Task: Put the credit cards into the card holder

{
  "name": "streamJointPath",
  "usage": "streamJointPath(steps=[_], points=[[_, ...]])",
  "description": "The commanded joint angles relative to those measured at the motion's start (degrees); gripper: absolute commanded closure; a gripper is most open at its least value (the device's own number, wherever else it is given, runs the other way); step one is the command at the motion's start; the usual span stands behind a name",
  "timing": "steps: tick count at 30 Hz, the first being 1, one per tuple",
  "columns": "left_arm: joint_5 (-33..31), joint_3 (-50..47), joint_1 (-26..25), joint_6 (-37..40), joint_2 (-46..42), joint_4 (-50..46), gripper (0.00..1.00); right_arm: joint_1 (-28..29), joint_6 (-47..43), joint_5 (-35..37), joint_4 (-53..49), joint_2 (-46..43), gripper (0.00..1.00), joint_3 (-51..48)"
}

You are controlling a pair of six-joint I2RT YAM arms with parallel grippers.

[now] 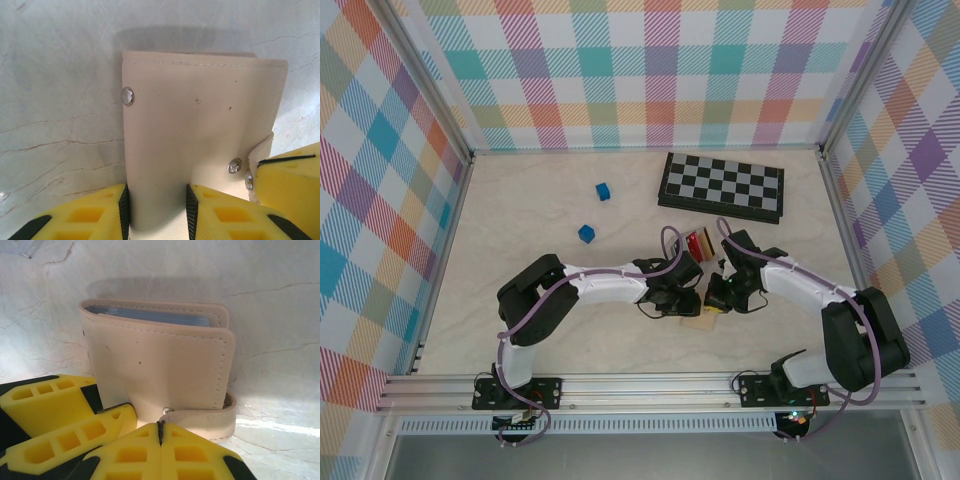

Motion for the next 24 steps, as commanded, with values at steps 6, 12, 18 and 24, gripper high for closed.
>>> streamJointPath(steps=[6,12,18,24], points=[[0.09,-0.40,-1.14,-0.87,1.82,0.60,0.66,0.97,0.58,-0.44,1.73,1.86,1.00,0.10],[0.27,-0.40,-1.15,-0.97,1.90,0.76,0.66,1.33,1.87,2.49,3.48,2.54,1.00,-1.12],[0.47,-0.56,-1.16,-1.10,1.88,0.82,0.66,1.37,3.27,3.87,5.16,3.20,1.00,-2.42],[0.18,-0.72,-1.13,-1.17,1.81,0.62,0.67,1.35,2.93,5.32,1.35,-2.42,1.00,-0.76]])
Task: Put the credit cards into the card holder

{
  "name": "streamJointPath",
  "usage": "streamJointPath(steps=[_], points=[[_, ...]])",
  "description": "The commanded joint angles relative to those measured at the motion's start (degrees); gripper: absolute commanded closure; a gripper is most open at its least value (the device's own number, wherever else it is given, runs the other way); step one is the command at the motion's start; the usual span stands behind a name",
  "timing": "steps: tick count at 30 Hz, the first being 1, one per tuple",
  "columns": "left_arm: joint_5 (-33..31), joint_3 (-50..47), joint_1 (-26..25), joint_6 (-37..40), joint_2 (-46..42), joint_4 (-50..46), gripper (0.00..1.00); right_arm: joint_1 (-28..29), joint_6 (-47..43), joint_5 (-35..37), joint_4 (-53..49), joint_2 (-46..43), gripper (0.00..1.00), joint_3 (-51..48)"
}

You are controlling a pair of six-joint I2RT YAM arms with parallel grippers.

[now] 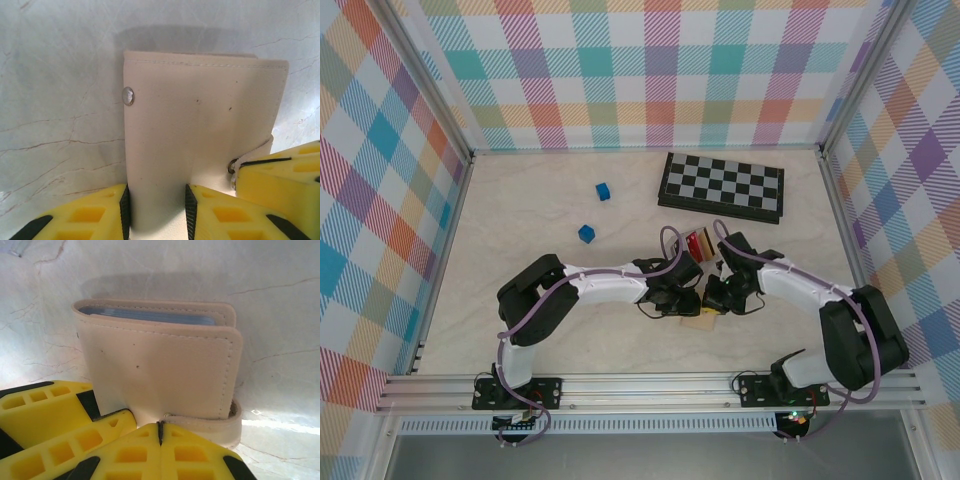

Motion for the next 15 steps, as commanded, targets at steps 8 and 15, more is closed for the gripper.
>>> streamJointPath(steps=[8,15], points=[[0.27,-0.67,-1.10,-0.52,1.90,0.73,0.67,0.06,-0.13,1.36,0.69,0.10,1.00,1.03],[0.20,-0.74,-1.17,-0.47,1.84,0.74,0.67,0.32,-0.28,3.90,-0.61,2.73,1.00,0.48]])
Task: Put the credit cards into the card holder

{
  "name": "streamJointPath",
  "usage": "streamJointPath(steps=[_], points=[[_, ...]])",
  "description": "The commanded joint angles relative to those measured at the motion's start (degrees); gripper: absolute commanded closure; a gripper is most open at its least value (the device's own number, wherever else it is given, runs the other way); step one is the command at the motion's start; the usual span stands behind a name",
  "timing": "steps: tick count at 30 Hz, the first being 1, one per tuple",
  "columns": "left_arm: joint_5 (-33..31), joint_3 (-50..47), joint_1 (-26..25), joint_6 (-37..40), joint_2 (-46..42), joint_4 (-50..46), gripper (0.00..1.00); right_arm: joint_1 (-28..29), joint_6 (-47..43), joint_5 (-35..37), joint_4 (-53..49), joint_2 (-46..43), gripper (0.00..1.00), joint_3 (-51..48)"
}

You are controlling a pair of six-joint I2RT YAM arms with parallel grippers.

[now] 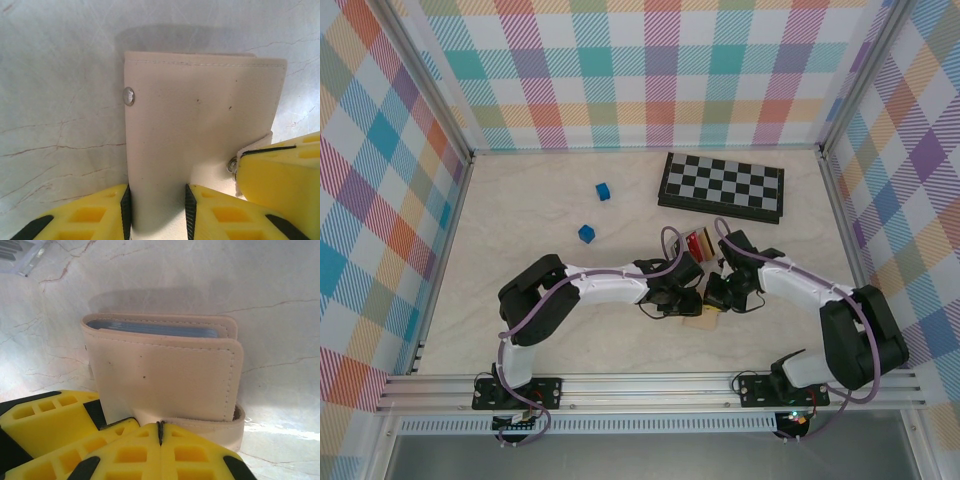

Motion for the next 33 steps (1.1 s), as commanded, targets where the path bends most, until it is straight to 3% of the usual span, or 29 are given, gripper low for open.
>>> streamJointPath(steps=[1,13,26,33], points=[[0.15,-0.69,-0.97,0.12,1.55,-0.58,0.67,0.32,-0.28,3.49,-1.04,1.99,1.00,-0.61],[0.06,-0.84,-0.91,-0.18,1.57,-0.41,0.67,0.57,-1.25,3.25,-1.76,-0.06,1.00,-4.26],[-0.35,-1.30,-0.90,-0.79,1.13,-0.48,0.68,4.97,3.86,11.69,-4.22,-3.89,1.00,-9.30],[0.08,-1.29,-0.94,-1.15,1.28,-0.05,0.68,5.03,3.43,8.46,0.88,0.02,1.00,-10.31]])
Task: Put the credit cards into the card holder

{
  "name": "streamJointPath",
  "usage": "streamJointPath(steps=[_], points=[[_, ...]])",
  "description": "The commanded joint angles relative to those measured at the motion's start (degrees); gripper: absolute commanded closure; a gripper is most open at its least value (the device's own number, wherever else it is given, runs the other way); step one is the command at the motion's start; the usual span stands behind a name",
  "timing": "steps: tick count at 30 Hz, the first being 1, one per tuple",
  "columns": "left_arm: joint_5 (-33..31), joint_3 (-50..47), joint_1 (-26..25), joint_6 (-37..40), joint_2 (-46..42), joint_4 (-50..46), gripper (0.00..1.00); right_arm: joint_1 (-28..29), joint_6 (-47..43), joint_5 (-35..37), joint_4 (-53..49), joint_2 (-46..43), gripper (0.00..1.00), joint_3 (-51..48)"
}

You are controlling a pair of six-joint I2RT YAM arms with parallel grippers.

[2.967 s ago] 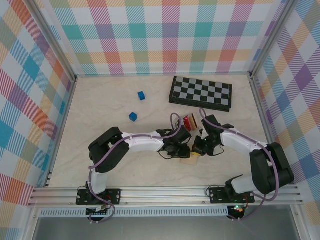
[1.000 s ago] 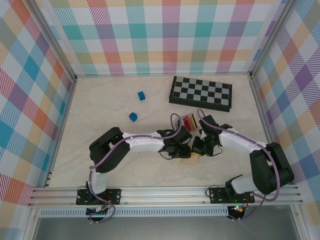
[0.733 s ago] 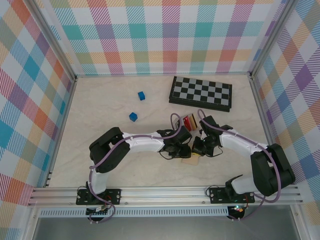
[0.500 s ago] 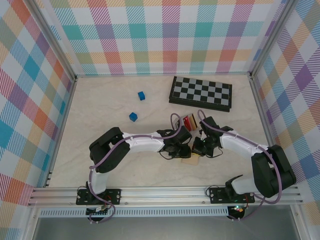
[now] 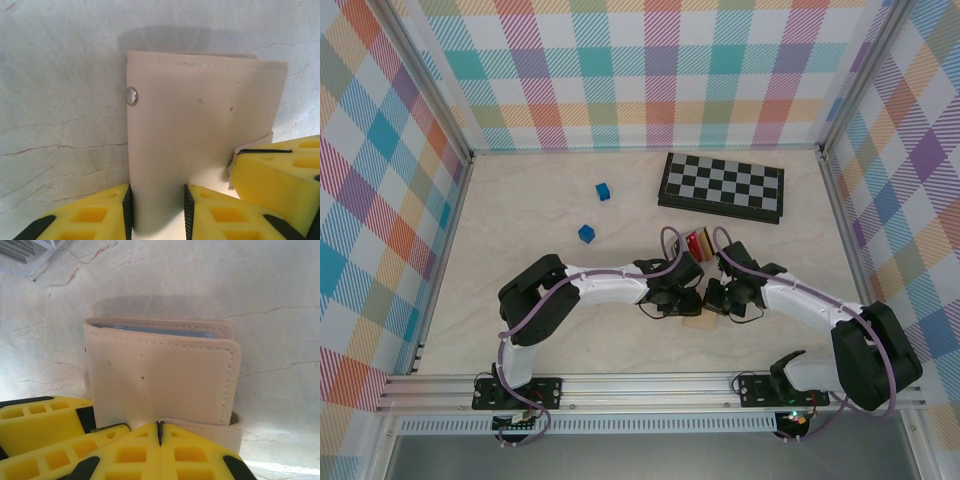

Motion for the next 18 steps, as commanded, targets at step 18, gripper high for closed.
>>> streamJointPath(steps=[18], points=[[-3.19,-4.46,-0.62,0.29,-5.26,2.08,0.63,-5.01,-4.61,4.73,-14.90,-2.97,0.76,13.93]])
